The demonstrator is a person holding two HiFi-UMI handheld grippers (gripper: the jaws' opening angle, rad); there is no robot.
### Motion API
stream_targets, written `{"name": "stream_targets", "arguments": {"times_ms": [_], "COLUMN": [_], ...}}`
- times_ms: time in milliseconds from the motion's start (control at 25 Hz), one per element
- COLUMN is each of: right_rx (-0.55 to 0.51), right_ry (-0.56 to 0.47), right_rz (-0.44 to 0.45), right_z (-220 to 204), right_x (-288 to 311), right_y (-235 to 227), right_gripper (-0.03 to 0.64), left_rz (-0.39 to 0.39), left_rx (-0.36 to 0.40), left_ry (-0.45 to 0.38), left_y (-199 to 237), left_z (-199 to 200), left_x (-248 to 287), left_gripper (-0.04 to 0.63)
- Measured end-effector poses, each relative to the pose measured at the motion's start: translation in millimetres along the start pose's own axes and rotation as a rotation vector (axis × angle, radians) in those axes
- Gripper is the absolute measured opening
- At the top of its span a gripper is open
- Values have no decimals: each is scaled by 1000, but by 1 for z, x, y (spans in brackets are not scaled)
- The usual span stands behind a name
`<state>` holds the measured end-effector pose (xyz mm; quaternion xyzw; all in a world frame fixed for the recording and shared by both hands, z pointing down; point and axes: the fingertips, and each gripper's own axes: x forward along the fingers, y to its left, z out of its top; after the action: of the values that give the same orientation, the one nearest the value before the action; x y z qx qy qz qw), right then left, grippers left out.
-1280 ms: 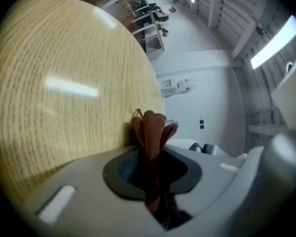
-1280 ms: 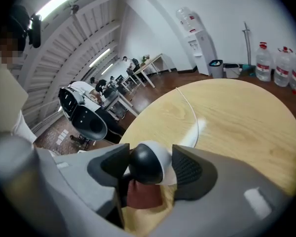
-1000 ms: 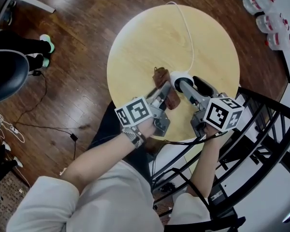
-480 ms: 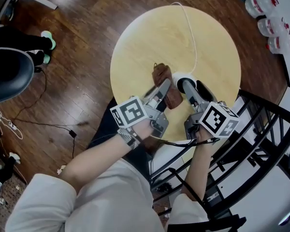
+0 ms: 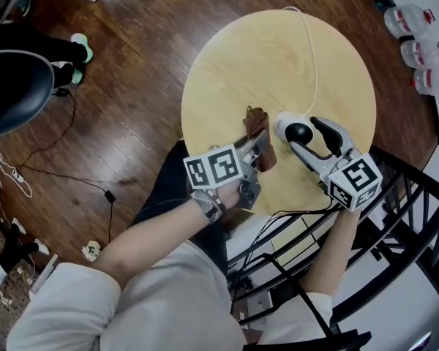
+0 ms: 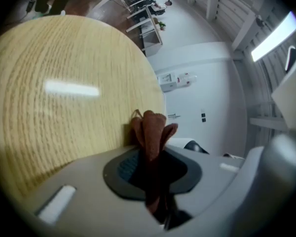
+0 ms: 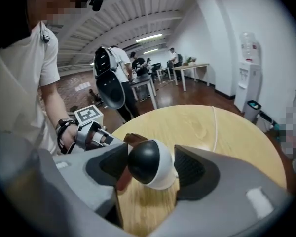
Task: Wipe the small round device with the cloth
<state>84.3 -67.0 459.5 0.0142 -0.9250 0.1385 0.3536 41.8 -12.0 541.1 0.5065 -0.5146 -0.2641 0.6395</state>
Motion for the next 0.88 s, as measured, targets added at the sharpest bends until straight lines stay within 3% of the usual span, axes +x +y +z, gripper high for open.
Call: {"name": "stream_targets", "arguments": {"times_ms": [120, 240, 400, 520, 680, 880], "right_rx": [3, 72, 270, 330, 354, 467], "right_ry": [56, 33, -151, -242, -249, -220], "right_rz": [105, 124, 51, -12, -81, -111], "right_z": [-1, 2, 10, 17, 22, 12], "right_x": [5, 4, -3, -5, 1, -2], "right_y": [0, -3, -17, -20, -16, -16], "right_gripper": [295, 293, 287, 285, 284, 284], "left_rz": [-1, -5, 6, 14, 21, 13], "left_rx": [-11, -12, -30, -12, -8, -20], "left_ry": [-7, -15, -38, -58, -71, -58], "left_y": [0, 1, 2, 2, 2, -1], "left_z": [-3, -4, -2, 6, 17, 5], "left_x": [4, 4, 0, -4, -2, 4], "left_gripper": [71, 71, 71, 71, 71, 71]}}
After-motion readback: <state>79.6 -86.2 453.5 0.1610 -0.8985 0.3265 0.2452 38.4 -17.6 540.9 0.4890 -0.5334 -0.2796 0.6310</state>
